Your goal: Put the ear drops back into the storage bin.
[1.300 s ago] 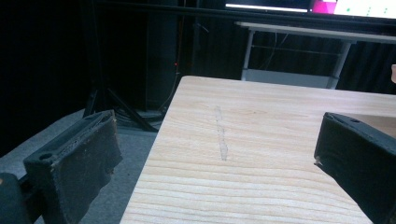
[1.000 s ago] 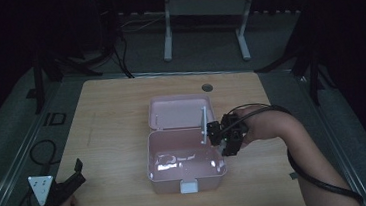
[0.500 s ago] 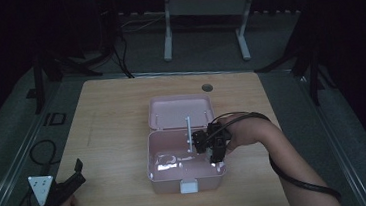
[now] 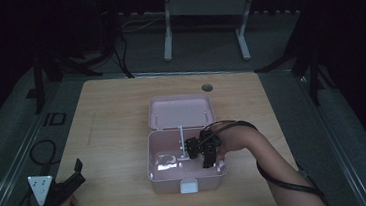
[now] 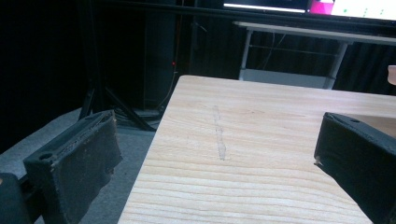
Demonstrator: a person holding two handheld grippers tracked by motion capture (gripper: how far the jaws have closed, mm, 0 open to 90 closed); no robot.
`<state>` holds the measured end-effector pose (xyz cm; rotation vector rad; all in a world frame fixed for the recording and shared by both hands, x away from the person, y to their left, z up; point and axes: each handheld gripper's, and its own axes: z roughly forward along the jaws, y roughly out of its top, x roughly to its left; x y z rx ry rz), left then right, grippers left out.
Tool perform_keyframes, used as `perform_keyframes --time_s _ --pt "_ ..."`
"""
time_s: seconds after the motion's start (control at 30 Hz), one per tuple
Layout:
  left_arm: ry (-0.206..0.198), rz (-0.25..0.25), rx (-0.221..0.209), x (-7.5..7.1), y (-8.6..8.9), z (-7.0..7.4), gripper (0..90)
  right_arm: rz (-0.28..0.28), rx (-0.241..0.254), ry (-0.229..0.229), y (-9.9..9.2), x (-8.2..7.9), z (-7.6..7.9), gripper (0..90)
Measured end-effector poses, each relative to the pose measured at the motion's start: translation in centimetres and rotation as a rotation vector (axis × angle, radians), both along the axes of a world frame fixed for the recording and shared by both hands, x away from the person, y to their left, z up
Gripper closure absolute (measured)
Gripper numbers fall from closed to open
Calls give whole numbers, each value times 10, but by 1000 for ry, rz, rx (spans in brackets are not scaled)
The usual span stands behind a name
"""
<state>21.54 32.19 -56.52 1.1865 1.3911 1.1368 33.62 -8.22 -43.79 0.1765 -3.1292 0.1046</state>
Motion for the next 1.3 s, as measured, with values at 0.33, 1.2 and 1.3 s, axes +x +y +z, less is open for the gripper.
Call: perform_keyframes --time_s 0.33,1.2,1.3 --pt "-1 -2 -4 0 0 0 4 -15 -52 -10 7 4 -30 597" --pt "-3 -3 -6 -1 1 0 4 -39 -127 26 5 13 -61 595" --pt "-2 -4 -7 -1 1 0 4 -43 -130 28 6 14 -62 595"
